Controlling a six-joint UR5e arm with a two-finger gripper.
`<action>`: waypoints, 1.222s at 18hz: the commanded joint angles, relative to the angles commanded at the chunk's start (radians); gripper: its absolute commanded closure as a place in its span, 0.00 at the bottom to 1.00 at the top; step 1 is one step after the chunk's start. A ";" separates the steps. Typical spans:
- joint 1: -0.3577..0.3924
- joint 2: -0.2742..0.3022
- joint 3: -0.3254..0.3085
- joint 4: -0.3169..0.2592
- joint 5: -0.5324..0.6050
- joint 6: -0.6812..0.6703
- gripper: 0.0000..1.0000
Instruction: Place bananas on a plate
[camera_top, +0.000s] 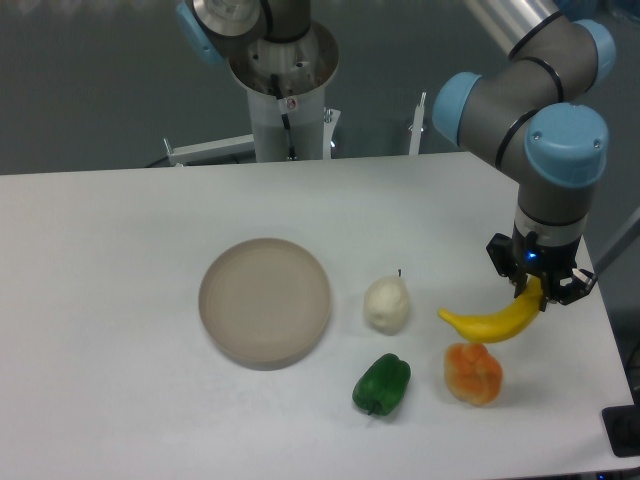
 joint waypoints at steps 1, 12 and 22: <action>0.000 0.002 -0.005 0.002 -0.002 0.002 0.68; 0.003 0.003 -0.002 -0.005 0.002 0.005 0.68; -0.020 0.046 -0.035 -0.060 0.000 -0.142 0.68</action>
